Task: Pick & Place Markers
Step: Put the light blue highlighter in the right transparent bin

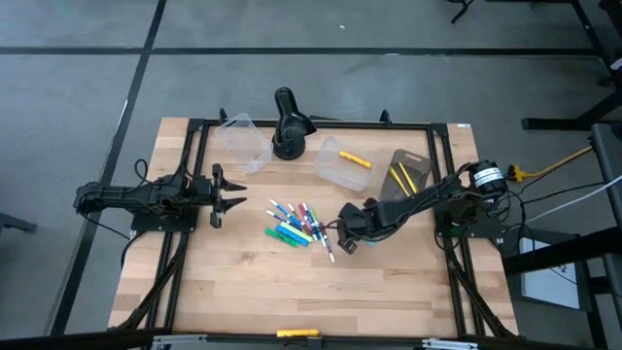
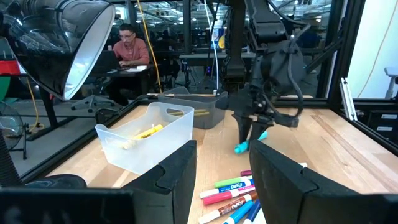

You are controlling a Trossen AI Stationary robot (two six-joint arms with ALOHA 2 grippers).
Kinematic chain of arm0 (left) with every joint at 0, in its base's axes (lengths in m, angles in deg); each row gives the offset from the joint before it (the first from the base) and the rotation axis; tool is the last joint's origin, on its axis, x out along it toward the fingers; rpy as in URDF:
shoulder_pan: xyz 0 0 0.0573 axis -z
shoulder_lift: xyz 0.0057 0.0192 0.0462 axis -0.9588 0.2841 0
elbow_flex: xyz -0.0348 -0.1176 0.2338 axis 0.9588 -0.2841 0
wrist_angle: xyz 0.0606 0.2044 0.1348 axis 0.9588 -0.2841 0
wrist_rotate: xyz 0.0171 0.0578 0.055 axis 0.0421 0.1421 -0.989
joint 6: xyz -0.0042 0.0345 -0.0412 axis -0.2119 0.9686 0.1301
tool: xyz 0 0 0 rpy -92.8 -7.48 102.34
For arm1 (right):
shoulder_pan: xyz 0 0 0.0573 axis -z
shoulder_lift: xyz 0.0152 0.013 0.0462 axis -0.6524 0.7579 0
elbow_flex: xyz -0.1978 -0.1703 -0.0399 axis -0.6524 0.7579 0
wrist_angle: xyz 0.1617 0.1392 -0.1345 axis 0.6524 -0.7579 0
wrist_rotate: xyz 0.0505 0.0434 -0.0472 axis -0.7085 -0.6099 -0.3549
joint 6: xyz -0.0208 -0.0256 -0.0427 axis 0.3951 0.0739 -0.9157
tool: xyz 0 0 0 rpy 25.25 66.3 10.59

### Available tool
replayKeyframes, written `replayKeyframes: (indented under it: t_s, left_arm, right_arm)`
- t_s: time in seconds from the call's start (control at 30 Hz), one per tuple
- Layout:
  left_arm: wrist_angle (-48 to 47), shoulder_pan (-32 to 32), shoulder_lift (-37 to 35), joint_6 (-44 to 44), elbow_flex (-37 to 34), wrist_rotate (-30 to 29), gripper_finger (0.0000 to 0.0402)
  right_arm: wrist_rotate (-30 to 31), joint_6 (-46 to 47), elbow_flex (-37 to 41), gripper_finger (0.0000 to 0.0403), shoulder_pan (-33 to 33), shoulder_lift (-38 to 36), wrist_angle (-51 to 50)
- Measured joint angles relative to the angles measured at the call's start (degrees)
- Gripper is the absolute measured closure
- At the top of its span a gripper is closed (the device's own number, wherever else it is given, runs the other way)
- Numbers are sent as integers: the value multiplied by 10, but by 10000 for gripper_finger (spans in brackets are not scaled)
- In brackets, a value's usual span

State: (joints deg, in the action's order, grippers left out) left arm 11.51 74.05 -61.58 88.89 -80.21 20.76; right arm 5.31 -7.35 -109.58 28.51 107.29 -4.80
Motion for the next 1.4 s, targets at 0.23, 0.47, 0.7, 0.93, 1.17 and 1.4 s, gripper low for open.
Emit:
replayKeyframes:
  t_s: [0.23,0.47,0.7,0.93,1.17,1.4]
  left_arm:
    - [0,0,0,0,0,0,258]
    - [0,0,0,0,0,0,258]
    - [0,0,0,0,0,0,258]
    - [0,0,0,0,0,0,258]
    - [0,0,0,0,0,0,258]
    - [0,0,0,0,0,0,258]
  right_arm:
    - [16,-82,0,333,4,-23,81]
    - [17,-165,-1,336,11,-26,173]
    - [15,-222,-2,334,25,-26,258]
    - [9,-270,-2,336,41,-27,317]
    - [9,-303,-4,336,51,-27,351]
    - [9,-345,-30,333,55,-28,345]
